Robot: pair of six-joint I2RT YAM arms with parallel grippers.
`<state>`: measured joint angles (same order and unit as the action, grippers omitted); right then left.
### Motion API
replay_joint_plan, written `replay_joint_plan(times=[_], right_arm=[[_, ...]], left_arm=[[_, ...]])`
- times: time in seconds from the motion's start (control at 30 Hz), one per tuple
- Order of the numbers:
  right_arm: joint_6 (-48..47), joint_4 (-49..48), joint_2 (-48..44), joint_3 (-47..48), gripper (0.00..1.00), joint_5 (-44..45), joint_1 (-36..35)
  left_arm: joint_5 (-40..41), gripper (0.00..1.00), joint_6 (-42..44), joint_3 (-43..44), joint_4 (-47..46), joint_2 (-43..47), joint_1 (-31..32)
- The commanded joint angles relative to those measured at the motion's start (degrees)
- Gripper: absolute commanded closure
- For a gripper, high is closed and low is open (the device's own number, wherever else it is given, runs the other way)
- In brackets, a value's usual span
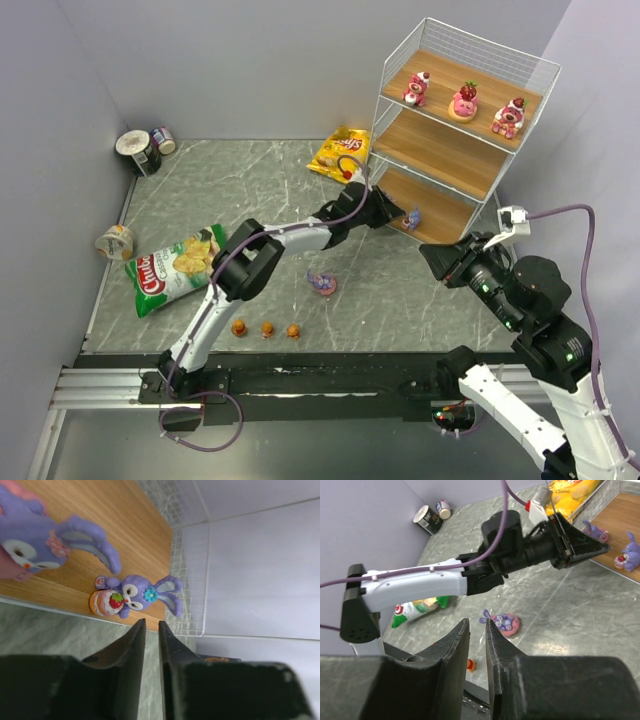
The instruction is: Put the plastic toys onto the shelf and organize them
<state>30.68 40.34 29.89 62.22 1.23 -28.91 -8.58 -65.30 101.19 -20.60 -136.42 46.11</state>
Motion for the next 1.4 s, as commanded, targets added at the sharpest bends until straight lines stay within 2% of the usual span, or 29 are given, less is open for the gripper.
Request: replay_joint_plan(times=[0.0,0.27,0.57,0.87,1.03,1.37], right_arm=[[-2.46,1.76,-2.29,-0.96,0.73,1.04,-0.19],[-3.61,2.99,-4.14,-0.52,0.73,3.51,-0.19],[-3.52,3.26,-5.19,-1.83,0.73,5.44,-0.19],[-3.96,4.13,-5.98,-1.84,0.73,6.94,-0.10],[-4.13,4.31,-6.51,-2.01,0.72,7.99,-0.10],[-4.40,4.49,-7.30,-2.63,0.72,9.05,-0.19]], left_arm=[[3.21,0.81,-2.20,5.68,-3.13,-3.32,1.61],[8.40,0.87,-1.33,3.32,-2.61,-2.89,3.81],[25.07,0.94,1.49,3.31,1.08,-2.71,8.03],[36.34,0.99,2.55,4.63,2.57,-3.76,10.93],[39.86,0.99,0.88,3.76,2.58,-4.03,11.11],[40.49,0.99,2.02,7.27,2.94,-6.49,10.93]])
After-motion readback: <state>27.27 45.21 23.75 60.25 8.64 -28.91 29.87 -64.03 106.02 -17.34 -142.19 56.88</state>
